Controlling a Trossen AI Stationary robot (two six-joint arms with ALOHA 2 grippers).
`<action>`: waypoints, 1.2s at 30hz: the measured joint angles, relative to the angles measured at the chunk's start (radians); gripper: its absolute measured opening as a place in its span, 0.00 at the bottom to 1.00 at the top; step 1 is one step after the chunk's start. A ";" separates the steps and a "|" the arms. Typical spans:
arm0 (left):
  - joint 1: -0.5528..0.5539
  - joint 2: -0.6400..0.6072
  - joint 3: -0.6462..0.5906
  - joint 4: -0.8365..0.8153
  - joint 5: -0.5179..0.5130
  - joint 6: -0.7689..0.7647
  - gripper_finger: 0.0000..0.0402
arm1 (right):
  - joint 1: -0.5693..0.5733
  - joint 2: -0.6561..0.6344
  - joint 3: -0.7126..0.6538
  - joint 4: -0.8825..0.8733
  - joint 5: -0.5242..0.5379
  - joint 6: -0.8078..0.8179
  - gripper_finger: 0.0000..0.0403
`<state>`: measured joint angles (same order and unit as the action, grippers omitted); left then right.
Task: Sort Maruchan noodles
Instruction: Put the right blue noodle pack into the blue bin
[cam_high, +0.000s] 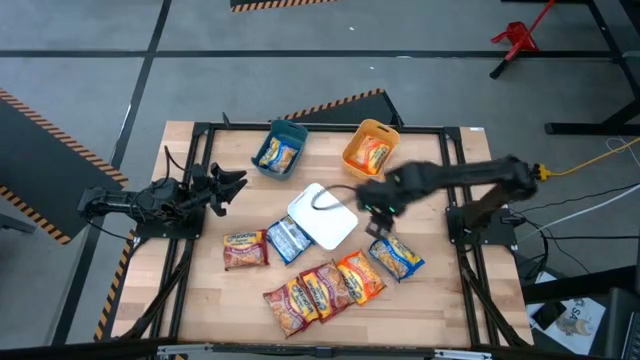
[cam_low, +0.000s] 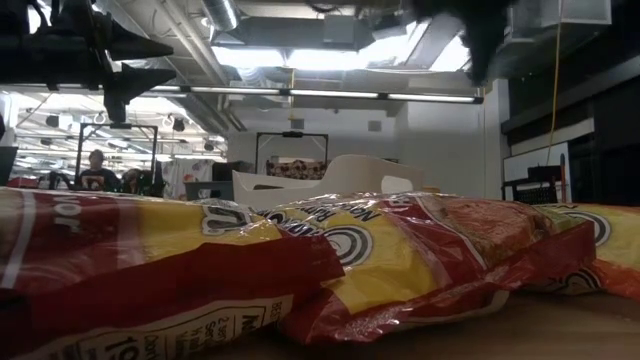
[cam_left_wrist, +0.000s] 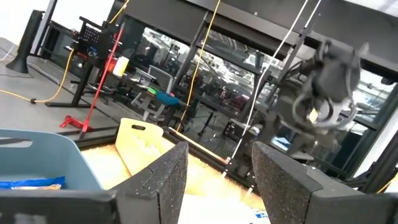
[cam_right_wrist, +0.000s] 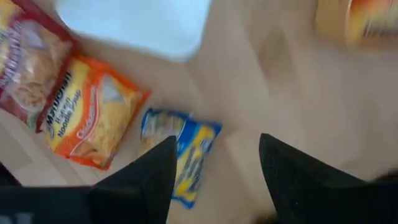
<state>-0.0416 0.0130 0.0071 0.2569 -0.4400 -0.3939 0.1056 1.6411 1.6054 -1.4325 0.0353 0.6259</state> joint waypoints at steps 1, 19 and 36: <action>0.000 0.000 0.000 0.000 0.000 0.000 0.43 | 0.026 -0.041 -0.068 0.032 -0.004 0.077 0.54; 0.000 0.000 0.000 -0.002 -0.070 -0.024 0.43 | 0.182 -0.216 -0.907 0.779 -0.211 0.493 0.98; 0.000 0.000 0.000 -0.003 -0.101 -0.024 0.43 | 0.182 -0.217 -0.995 1.001 -0.304 0.441 0.36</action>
<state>-0.0417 0.0131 0.0071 0.2542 -0.5411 -0.4175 0.2874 1.4246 0.6106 -0.4313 -0.2682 1.0664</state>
